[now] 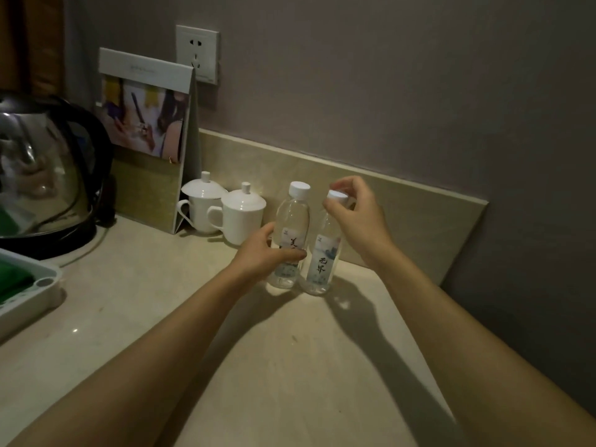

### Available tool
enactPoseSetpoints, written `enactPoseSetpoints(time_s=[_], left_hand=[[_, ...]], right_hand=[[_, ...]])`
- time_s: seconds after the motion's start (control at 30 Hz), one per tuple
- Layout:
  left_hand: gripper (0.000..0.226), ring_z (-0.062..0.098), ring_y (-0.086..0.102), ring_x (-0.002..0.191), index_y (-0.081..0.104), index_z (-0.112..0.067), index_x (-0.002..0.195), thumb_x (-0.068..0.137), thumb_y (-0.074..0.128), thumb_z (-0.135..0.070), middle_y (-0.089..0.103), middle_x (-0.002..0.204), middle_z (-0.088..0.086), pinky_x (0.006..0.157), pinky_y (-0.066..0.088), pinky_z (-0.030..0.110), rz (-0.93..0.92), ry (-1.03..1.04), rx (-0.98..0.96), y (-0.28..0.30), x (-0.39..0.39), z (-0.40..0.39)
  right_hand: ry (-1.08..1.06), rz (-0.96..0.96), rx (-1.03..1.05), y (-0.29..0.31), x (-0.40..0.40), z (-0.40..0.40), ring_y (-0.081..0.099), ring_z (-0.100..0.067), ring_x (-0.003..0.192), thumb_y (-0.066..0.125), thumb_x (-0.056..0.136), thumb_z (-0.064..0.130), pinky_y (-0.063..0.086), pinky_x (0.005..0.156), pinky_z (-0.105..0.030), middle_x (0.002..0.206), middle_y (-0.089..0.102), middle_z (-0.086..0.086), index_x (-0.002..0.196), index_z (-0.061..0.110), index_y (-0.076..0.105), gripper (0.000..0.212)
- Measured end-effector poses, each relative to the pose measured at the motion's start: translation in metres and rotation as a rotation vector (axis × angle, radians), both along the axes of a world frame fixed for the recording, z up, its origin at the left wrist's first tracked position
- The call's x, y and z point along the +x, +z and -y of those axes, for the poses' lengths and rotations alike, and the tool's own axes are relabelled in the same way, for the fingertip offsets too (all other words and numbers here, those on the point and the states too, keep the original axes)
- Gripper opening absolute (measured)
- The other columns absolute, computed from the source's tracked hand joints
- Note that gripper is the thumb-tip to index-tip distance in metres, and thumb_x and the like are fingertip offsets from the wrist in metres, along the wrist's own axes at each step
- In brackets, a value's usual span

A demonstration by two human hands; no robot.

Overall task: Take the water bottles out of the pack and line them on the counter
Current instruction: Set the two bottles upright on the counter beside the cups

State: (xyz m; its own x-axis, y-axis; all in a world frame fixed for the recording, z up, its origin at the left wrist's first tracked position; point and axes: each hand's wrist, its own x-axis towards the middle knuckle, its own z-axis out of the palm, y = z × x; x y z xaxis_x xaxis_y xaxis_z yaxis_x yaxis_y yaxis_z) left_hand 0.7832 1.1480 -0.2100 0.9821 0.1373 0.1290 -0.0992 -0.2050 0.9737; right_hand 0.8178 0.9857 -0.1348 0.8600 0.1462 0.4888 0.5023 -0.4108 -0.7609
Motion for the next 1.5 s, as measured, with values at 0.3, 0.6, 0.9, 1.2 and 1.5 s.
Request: enactPoseSetpoints(time_s=[0.3, 0.6, 0.9, 1.2, 1.5], left_hand=[[0.077, 0.018, 0.066, 0.086, 0.061, -0.021, 0.105, 0.044, 0.081, -0.064, 0.068, 0.100, 0.000, 0.075, 0.059, 0.043, -0.040, 0.184, 0.585, -0.014, 0.014, -0.006], [0.048, 0.022, 0.063, 0.083, 0.064, -0.012, 0.102, 0.080, 0.070, -0.054, 0.067, 0.094, 0.005, 0.072, 0.054, 0.035, 0.010, 0.309, 0.835, -0.014, 0.024, -0.010], [0.053, 0.026, 0.066, 0.091, 0.064, -0.012, 0.105, 0.094, 0.043, -0.060, 0.068, 0.098, 0.007, 0.070, 0.047, 0.031, -0.063, 0.388, 1.148, -0.020, 0.039, -0.011], [0.049, 0.026, 0.066, 0.099, 0.067, -0.014, 0.107, 0.101, 0.035, -0.050, 0.068, 0.107, 0.006, 0.069, 0.039, 0.030, -0.048, 0.362, 1.244, -0.018, 0.051, -0.009], [0.048, 0.026, 0.065, 0.105, 0.066, -0.015, 0.113, 0.103, 0.033, -0.048, 0.067, 0.113, 0.007, 0.072, 0.038, 0.031, -0.069, 0.361, 1.270, -0.018, 0.060, -0.011]], right_hand=[[0.080, -0.384, -0.183, -0.072, -0.012, 0.020, 0.065, -0.015, 0.085, 0.078, 0.079, 0.017, 0.057, 0.068, -0.032, 0.110, 0.063, 0.003, 0.125, 0.022, 0.044, 0.057], [-0.163, -0.294, -0.258, -0.090, 0.009, -0.013, 0.065, -0.030, 0.096, 0.075, 0.080, 0.034, 0.057, 0.076, -0.042, 0.115, 0.061, -0.007, 0.115, 0.017, 0.047, 0.048], [-0.227, -0.294, -0.389, -0.082, 0.027, -0.035, 0.058, -0.034, 0.111, 0.067, 0.088, 0.031, 0.052, 0.087, -0.042, 0.127, 0.054, -0.017, 0.122, 0.003, 0.040, 0.051], [-0.264, -0.271, -0.408, -0.081, 0.040, -0.043, 0.053, -0.034, 0.120, 0.067, 0.088, 0.030, 0.045, 0.091, -0.037, 0.133, 0.050, -0.018, 0.125, 0.001, 0.040, 0.055], [-0.274, -0.249, -0.419, -0.084, 0.050, -0.047, 0.052, -0.035, 0.120, 0.066, 0.089, 0.031, 0.043, 0.087, -0.034, 0.132, 0.051, -0.019, 0.124, -0.001, 0.041, 0.054]])
